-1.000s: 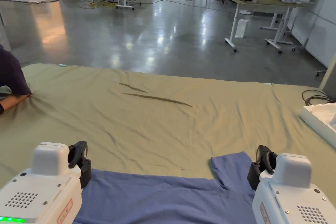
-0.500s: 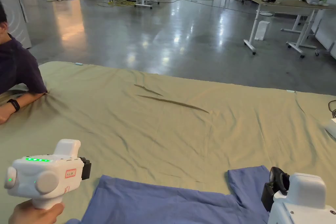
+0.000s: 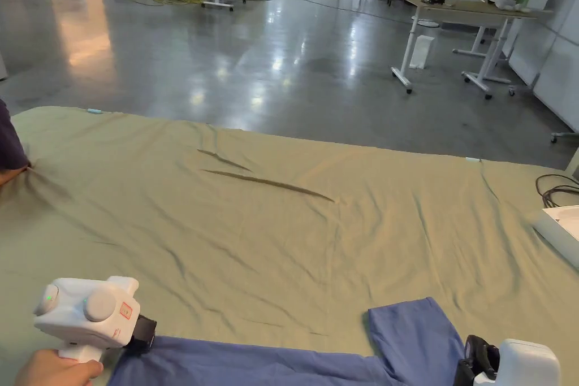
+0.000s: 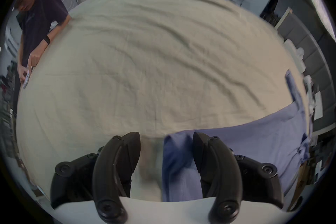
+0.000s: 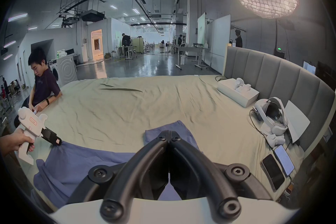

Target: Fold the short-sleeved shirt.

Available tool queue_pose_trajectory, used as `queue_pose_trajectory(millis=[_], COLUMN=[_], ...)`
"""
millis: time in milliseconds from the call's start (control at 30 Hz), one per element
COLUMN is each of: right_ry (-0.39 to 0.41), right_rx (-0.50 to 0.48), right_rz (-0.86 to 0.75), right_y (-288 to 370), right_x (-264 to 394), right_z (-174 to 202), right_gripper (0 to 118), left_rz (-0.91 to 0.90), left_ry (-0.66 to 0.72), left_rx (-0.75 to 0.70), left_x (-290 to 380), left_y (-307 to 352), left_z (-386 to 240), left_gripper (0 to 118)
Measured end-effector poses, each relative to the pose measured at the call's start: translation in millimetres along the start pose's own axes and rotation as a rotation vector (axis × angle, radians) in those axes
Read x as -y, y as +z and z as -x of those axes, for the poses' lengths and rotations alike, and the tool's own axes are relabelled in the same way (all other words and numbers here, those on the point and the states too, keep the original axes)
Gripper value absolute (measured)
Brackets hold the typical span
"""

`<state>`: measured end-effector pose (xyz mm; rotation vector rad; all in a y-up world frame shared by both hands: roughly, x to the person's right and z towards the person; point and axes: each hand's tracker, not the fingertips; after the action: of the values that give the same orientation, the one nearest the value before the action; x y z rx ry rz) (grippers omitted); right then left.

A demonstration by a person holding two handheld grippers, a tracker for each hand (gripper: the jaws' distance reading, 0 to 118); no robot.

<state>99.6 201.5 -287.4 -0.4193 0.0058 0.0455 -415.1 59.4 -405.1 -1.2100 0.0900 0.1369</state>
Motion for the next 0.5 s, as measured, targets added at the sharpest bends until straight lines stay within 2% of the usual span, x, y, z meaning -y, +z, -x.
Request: queue_pose_trajectory(millis=[133,267,333,400,467,500], right_ry=[-0.007,-0.007,-0.010,-0.014,-0.010,-0.003], right_rx=[0.015,0.020,0.019,-0.012,-0.042,-0.057], right_rz=[0.039,0.086,0.137,0.208,0.305,0.344], right_y=[-5.9,-21.5,-36.2,-58.3,-88.5,-103.2], right_x=[4.6,5.1,1.2,-5.0,-11.9,-13.7], right_z=[-9.7,-20.9,-28.4,-39.2,-51.9,-57.0], right_gripper=[0,0,0,2,20,34], left_rz=[-0.073,-0.095,-0.090,-0.095,-0.121,-0.140], left_ry=[-0.027,-0.123,-0.125,-0.117,-0.101,-0.092], left_rx=[-0.069,-0.069,-0.065,-0.045,-0.025,-0.016], left_x=[8.8,17.9,18.6,19.5,20.5,21.9], left_y=[2.7,7.1,8.7,11.7,19.6,24.7], left_z=[-19.5,-39.8,-40.3,-37.0,-30.9,-30.6], left_gripper=[61,30,6,4,4,4])
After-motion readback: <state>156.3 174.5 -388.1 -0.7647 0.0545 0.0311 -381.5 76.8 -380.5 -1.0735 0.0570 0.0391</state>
